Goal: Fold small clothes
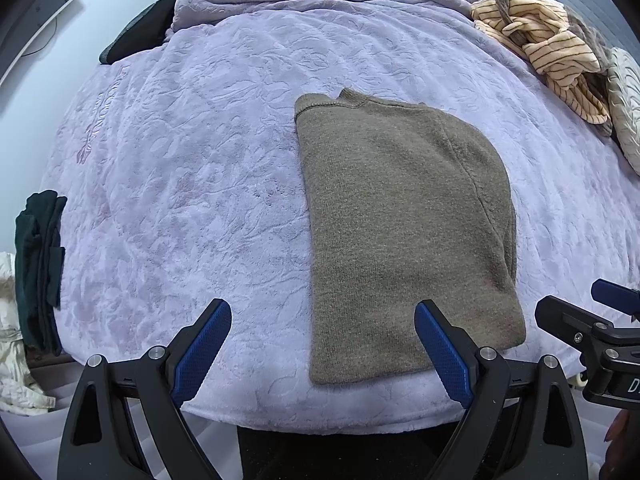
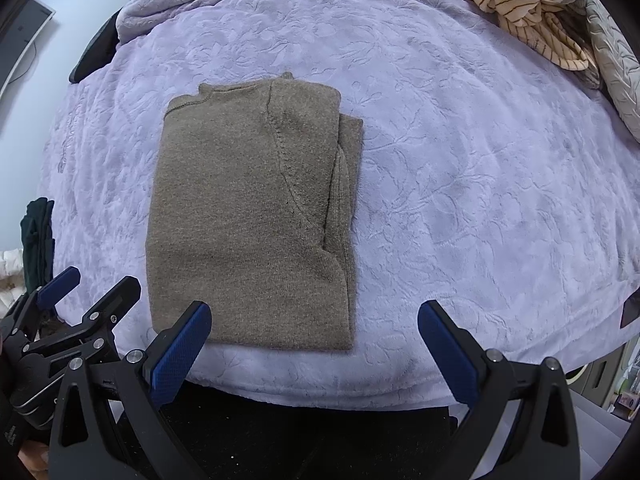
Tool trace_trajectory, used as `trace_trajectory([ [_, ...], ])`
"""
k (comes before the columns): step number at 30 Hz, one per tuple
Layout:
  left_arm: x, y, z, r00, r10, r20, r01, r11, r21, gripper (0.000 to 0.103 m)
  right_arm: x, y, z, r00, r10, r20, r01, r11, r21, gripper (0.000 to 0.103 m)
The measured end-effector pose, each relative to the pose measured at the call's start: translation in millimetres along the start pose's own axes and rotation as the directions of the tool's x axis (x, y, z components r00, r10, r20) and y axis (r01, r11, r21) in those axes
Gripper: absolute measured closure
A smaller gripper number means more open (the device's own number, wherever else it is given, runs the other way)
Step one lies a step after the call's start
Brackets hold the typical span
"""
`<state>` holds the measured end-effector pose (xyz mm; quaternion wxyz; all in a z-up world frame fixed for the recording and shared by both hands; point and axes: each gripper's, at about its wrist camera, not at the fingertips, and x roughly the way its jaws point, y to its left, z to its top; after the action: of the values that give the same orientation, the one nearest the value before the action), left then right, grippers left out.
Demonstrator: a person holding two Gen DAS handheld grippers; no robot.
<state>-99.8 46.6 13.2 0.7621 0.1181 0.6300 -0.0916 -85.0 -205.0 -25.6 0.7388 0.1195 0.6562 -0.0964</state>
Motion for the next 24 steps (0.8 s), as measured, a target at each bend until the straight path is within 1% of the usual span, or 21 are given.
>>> trace_trajectory([
  [24, 0.0, -2.4, -1.7, 1.000, 0.000, 0.000, 0.000, 1.000, 0.006, 0.009, 0.8, -0.2, -0.2, 1.000, 0.003, -0.008, -0.003, 1.000, 0.004, 0.000],
])
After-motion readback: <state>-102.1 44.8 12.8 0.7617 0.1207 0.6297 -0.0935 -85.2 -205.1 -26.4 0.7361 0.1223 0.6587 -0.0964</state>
